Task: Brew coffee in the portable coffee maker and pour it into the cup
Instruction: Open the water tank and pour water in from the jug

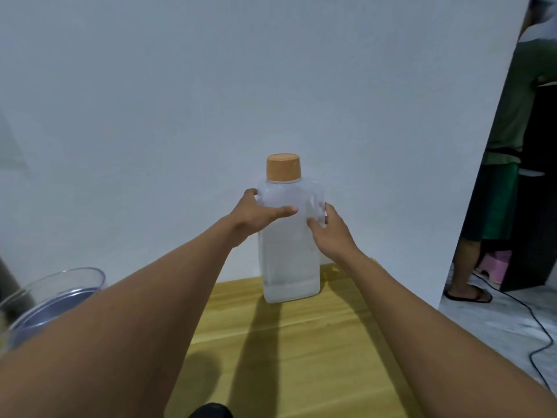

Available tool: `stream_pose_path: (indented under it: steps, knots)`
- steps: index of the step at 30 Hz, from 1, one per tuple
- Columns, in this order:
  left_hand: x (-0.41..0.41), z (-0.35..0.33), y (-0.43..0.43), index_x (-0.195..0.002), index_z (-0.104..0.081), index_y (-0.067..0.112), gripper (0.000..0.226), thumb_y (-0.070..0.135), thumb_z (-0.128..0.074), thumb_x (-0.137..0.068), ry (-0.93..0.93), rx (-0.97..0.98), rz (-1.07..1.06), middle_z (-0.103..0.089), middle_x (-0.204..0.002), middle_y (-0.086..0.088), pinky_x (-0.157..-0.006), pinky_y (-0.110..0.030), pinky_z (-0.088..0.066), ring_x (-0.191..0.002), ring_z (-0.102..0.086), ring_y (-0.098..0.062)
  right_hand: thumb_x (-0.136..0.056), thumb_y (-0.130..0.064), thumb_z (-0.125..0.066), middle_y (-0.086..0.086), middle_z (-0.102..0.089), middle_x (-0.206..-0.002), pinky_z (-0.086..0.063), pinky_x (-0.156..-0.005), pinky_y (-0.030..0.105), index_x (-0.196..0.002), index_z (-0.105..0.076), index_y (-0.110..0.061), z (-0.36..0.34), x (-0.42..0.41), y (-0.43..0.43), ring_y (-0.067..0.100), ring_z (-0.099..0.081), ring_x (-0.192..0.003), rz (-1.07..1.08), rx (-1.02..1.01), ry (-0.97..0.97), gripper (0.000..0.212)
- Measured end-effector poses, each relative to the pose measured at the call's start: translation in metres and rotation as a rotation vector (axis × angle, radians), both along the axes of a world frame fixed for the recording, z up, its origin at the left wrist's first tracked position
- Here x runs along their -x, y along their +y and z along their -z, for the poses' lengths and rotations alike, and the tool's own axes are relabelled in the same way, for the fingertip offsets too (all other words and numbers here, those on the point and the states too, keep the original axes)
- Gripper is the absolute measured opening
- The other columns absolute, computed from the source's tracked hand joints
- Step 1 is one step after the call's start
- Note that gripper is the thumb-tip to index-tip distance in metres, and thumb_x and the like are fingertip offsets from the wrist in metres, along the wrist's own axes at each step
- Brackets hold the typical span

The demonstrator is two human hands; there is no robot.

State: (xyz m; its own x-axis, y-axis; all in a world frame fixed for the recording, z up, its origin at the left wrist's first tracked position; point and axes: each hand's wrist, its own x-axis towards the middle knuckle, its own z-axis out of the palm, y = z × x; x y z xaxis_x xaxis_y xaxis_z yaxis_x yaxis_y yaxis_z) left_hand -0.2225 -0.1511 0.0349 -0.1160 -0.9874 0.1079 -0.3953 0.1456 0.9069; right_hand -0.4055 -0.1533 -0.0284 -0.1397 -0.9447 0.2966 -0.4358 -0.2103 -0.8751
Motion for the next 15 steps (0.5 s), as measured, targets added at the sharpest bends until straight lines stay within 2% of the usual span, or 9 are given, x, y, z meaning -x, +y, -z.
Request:
stream_pose_path:
  steps: [2,6,11,15]
  knots:
    - [-0.001,0.001,-0.003,-0.147,-0.043,0.014,0.095,0.044,-0.090,-0.070,0.013,0.014,0.010,-0.058,-0.139,-0.007,-0.108,-0.046,-0.049,-0.125,-0.058,-0.026,-0.105,-0.027,-0.047,0.002,-0.062,-0.124,-0.044,-0.079,0.031,-0.138,-0.048,-0.019,0.001,0.001,-0.004,0.022,-0.060,-0.106,0.038,0.040,0.018,0.034]
    - [-0.001,0.002,0.010,-0.139,-0.051,0.015,0.087,0.045,-0.091,-0.068,0.016,0.084,-0.001,-0.062,-0.131,-0.004,-0.103,-0.045,-0.053,-0.119,-0.061,-0.022,-0.106,-0.026,-0.044,0.005,-0.064,-0.123,-0.041,-0.073,0.029,-0.135,-0.050,-0.019,-0.001,0.001,0.008,0.022,-0.060,-0.101,0.044,0.047,0.043,0.030]
    - [-0.004,-0.001,0.052,-0.137,-0.048,0.018,0.088,0.049,-0.090,-0.067,0.038,0.150,-0.034,-0.060,-0.130,0.000,-0.098,-0.039,-0.053,-0.117,-0.059,-0.020,-0.105,-0.026,-0.047,0.003,-0.062,-0.131,-0.048,-0.091,0.036,-0.138,-0.051,-0.018,-0.014,0.003,0.052,0.024,-0.058,-0.118,0.034,0.073,0.034,0.034]
    - [-0.006,-0.008,0.098,-0.134,-0.049,0.019,0.085,0.051,-0.090,-0.067,0.055,0.178,-0.020,-0.060,-0.127,0.001,-0.094,-0.037,-0.054,-0.115,-0.060,-0.018,-0.103,-0.026,-0.051,-0.006,-0.065,-0.110,-0.052,-0.091,0.041,-0.128,-0.058,-0.021,-0.021,0.007,0.100,0.020,-0.061,-0.108,0.017,0.120,0.012,0.026]
